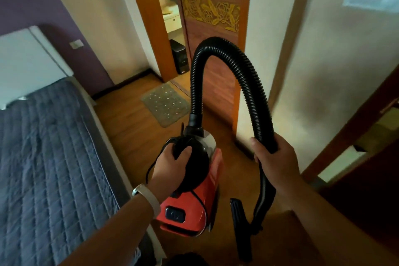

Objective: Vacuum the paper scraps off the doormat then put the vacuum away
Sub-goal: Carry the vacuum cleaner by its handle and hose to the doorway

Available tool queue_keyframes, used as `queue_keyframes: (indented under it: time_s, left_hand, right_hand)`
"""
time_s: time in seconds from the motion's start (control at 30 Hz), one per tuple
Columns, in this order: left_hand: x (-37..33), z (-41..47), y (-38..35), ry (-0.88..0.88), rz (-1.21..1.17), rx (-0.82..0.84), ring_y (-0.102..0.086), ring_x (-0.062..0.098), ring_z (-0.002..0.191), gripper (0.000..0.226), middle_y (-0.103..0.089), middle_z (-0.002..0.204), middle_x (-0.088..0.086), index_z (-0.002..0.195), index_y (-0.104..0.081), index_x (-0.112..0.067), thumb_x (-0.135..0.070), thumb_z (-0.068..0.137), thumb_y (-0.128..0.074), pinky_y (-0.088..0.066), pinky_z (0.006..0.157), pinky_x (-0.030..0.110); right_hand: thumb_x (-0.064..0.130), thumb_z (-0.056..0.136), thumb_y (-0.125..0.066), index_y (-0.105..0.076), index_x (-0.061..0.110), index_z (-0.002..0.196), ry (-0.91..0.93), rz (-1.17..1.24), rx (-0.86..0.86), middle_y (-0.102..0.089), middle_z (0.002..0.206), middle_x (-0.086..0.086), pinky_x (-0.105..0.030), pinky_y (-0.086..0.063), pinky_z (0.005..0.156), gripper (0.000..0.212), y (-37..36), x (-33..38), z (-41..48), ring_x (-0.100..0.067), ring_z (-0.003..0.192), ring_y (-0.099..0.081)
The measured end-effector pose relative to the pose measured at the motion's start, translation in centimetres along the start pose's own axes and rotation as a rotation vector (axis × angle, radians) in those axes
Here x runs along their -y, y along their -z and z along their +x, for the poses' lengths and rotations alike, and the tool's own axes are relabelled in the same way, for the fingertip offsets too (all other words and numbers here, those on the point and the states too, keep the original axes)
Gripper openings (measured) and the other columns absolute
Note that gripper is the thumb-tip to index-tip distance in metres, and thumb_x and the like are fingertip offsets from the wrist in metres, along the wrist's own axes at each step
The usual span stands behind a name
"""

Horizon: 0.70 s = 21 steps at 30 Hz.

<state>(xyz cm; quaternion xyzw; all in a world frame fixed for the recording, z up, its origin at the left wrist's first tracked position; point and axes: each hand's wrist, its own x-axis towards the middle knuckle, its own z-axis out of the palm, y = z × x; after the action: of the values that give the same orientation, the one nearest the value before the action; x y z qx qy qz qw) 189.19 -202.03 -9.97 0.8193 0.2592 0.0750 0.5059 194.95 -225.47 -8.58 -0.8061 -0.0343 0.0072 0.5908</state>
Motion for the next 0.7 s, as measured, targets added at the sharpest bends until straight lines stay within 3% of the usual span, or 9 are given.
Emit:
queue_keyframes:
  time_s: [0.1,0.27,0.37,0.47,0.57,0.7]
  left_hand:
    - [0.2,3.0,0.6,0.046,-0.014,-0.044,-0.064,0.016,0.086,0.012,-0.063,0.093,-0.009,0.104,-0.052,-0.035,-0.039,0.094,-0.058,-0.058,0.076,0.041]
    - [1.4,9.8,2.1,0.061,0.009,-0.052,-0.062,0.007,0.079,0.006,-0.062,0.089,-0.01,0.093,-0.052,-0.037,-0.039,0.095,-0.057,-0.057,0.074,0.036]
    - [2.7,15.2,3.3,0.098,-0.006,-0.035,-0.065,0.011,0.08,0.006,-0.065,0.09,-0.006,0.094,-0.054,-0.037,-0.041,0.094,-0.058,-0.058,0.073,0.037]
    - [3.7,21.2,5.1,0.126,-0.003,-0.029,-0.064,0.01,0.08,0.019,-0.066,0.092,-0.006,0.105,-0.058,-0.028,-0.043,0.093,-0.059,-0.055,0.069,0.031]
    - [4.0,27.1,7.5,0.136,-0.001,-0.046,-0.062,0.008,0.076,0.018,-0.064,0.089,-0.007,0.104,-0.057,-0.027,-0.041,0.094,-0.059,-0.051,0.062,0.026]
    - [4.2,33.8,10.8,0.154,-0.002,-0.063,-0.063,0.01,0.074,0.02,-0.064,0.087,-0.005,0.104,-0.057,-0.023,-0.04,0.094,-0.058,-0.05,0.056,0.023]
  right_hand:
    - [0.032,0.089,-0.067,-0.061,0.014,0.084,0.016,-0.023,0.04,-0.064,0.072,-0.01,-0.007,-0.043,0.048,0.02,-2.2,0.7,3.8,-0.009,0.057,-0.058]
    - [0.03,0.089,-0.068,-0.061,0.01,0.083,0.012,-0.051,0.107,-0.062,0.068,-0.006,-0.006,-0.042,0.049,0.021,-7.2,1.0,10.3,0.001,0.053,-0.055]
    - [0.033,0.09,-0.066,-0.057,0.015,0.075,0.002,-0.081,0.126,-0.06,0.065,-0.004,-0.01,-0.044,0.051,0.025,-10.5,0.9,14.8,-0.003,0.053,-0.056]
    - [0.038,0.09,-0.065,-0.056,0.019,0.071,-0.022,-0.122,0.132,-0.062,0.063,-0.003,-0.02,-0.047,0.056,0.028,-14.5,1.6,19.4,-0.015,0.057,-0.061]
    - [0.04,0.089,-0.065,-0.059,0.019,0.077,-0.02,-0.141,0.148,-0.063,0.063,-0.005,-0.026,-0.049,0.055,0.025,-18.9,3.3,23.7,-0.019,0.057,-0.062]
    - [0.04,0.089,-0.067,-0.061,0.018,0.079,-0.018,-0.123,0.154,-0.064,0.067,-0.004,-0.02,-0.047,0.052,0.025,-24.3,5.6,28.6,-0.01,0.057,-0.062]
